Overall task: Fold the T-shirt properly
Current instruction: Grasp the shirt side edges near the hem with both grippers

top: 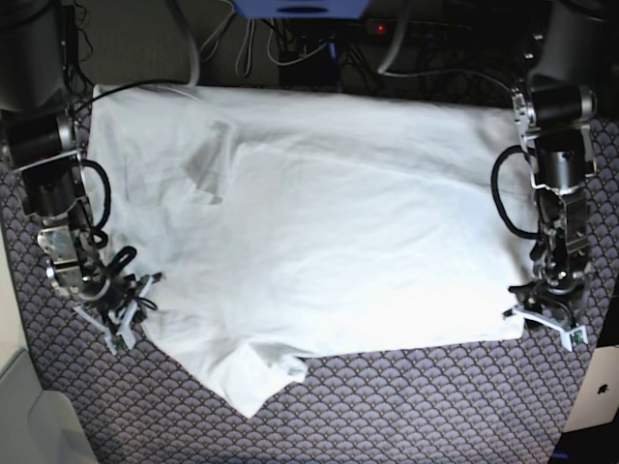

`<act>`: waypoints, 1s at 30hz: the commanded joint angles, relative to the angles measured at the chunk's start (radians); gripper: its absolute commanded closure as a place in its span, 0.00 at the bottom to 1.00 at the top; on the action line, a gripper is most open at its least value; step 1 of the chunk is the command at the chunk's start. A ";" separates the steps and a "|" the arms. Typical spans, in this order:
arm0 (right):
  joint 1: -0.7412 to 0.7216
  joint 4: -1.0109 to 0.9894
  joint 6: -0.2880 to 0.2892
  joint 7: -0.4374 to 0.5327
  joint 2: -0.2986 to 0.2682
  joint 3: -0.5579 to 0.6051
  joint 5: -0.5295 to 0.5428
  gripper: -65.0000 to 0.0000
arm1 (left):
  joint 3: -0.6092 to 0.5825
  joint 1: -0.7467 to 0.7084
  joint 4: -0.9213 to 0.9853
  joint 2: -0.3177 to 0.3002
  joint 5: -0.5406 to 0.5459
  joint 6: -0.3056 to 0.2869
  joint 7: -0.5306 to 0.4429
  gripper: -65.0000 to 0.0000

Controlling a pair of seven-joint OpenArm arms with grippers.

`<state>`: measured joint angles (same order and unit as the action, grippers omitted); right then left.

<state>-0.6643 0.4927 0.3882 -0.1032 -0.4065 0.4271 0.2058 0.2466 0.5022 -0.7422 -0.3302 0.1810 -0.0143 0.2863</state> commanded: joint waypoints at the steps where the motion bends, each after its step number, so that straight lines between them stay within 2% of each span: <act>1: -0.031 0.016 -0.001 0.026 -0.015 -0.024 0.004 1.00 | 0.004 0.034 -0.017 -0.016 0.001 0.003 -0.043 0.57; 5: -0.027 0.016 0.001 0.026 -0.021 -0.057 0.002 1.00 | 0.000 0.034 -0.012 -0.016 -0.001 0.007 -0.146 0.57; 8: -0.025 0.016 0.001 0.026 -0.021 -0.055 0.002 1.00 | 0.000 0.039 0.039 -0.016 0.001 0.007 -0.175 0.57; 12: -0.008 0.016 0.001 0.026 -0.021 -0.053 0.002 1.00 | 0.000 0.092 0.152 -0.016 0.001 0.004 -0.200 0.57; 18: 0.042 0.096 0.001 0.024 -0.022 -0.052 0.001 1.00 | -0.002 0.149 0.332 -0.011 0.001 0.003 -0.359 0.57; 22: 0.050 0.113 0.001 0.016 -0.022 -0.052 -0.001 1.00 | -0.003 0.181 0.398 -0.008 0.001 0.003 -0.390 0.57; 27: 0.050 0.113 0.001 0.016 -0.022 -0.050 -0.001 1.00 | -0.154 0.192 0.408 -0.007 0.001 0.001 -0.394 0.57; 30: 0.050 0.113 0.001 0.016 -0.022 -0.050 -0.001 1.00 | -0.201 0.192 0.408 -0.005 0.008 0.001 -0.394 0.57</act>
<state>-0.5835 0.5892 0.3923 -0.1078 -0.4149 0.3805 0.1974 0.0433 0.6601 -0.3195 -0.3180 0.1848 -0.0208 -0.0822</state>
